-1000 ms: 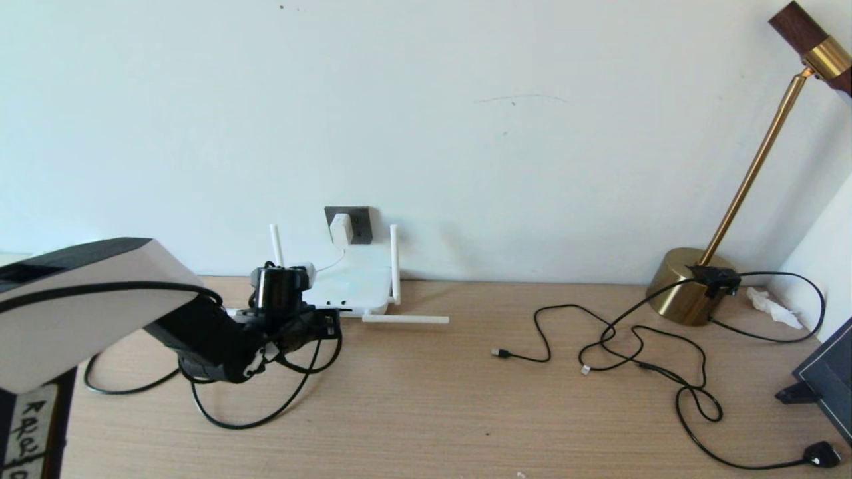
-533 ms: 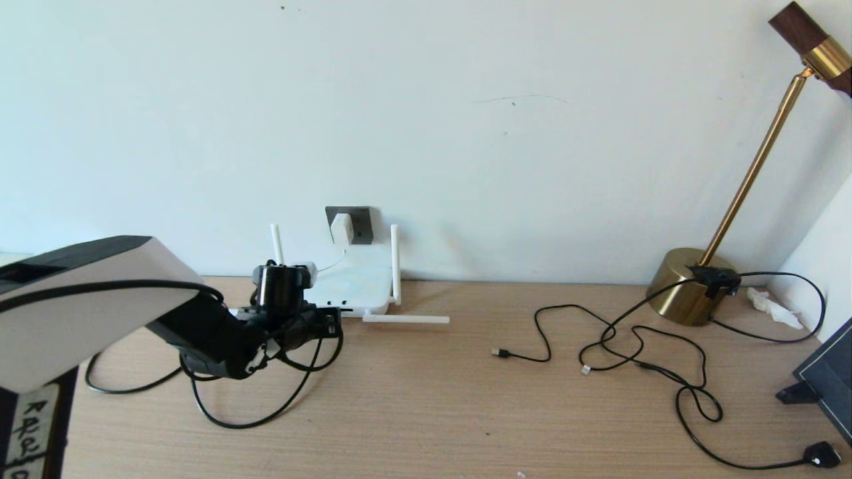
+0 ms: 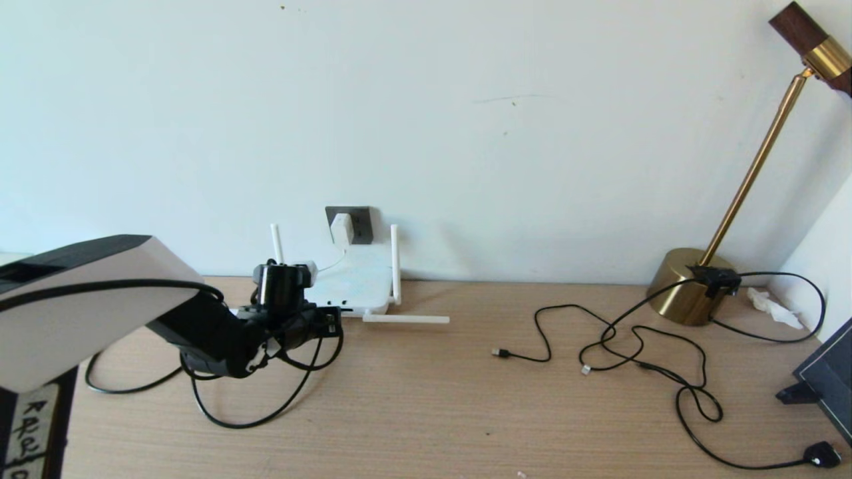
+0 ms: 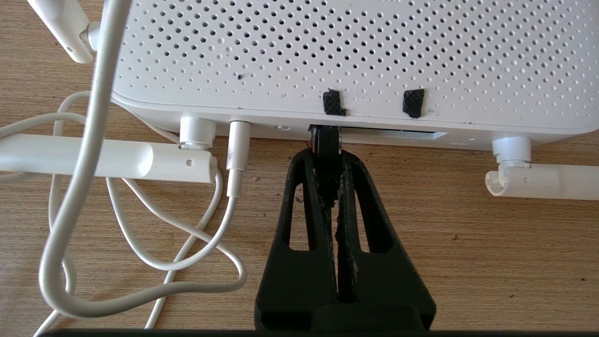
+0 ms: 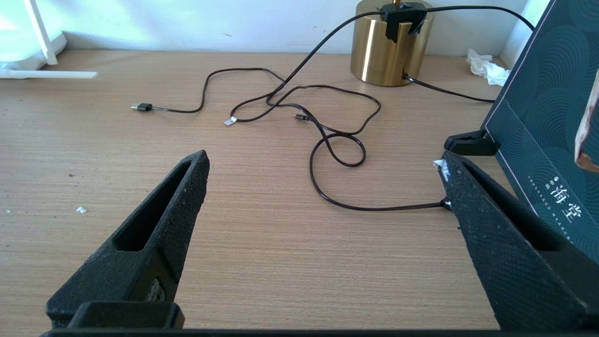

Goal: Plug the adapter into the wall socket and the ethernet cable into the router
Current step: Plug cable into router interface

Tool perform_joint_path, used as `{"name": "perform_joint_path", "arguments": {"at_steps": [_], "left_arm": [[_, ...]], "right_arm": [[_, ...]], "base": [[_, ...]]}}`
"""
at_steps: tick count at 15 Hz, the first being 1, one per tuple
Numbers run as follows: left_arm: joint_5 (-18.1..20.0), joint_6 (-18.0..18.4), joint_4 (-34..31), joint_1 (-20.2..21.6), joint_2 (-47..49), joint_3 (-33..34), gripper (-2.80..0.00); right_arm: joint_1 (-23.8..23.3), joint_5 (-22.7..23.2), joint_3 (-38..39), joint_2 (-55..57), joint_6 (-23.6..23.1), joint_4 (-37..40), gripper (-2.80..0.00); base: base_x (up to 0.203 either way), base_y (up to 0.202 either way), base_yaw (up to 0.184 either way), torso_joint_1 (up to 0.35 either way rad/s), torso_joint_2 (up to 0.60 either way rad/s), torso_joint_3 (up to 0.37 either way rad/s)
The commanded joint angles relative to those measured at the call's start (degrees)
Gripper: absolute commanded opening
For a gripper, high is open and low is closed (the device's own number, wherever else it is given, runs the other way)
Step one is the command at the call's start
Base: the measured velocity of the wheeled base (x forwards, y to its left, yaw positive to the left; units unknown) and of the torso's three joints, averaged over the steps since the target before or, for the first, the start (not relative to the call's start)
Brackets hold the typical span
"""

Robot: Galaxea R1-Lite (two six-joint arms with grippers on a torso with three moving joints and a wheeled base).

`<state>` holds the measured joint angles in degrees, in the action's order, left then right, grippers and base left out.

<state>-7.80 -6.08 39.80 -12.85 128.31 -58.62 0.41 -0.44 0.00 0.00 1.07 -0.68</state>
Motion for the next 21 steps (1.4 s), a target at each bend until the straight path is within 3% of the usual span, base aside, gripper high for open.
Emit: {"name": "perform_joint_path", "arguments": {"at_steps": [1,21], "left_arm": [[-0.11,0.02,0.36,0.02,-0.16,0.0,-2.8],[-0.02,0.02,0.28,0.37,1.16,-0.53,-2.8]], "right_arm": [[0.02,0.0,0.0,0.09,-0.01,-0.02,0.0],[0.02,0.0,0.0,0.09,0.04,-0.02,0.0]], "base": [[0.0,0.0,0.0,0.0,0.0,0.0],[0.0,0.0,0.0,0.0,0.0,0.0]]}}
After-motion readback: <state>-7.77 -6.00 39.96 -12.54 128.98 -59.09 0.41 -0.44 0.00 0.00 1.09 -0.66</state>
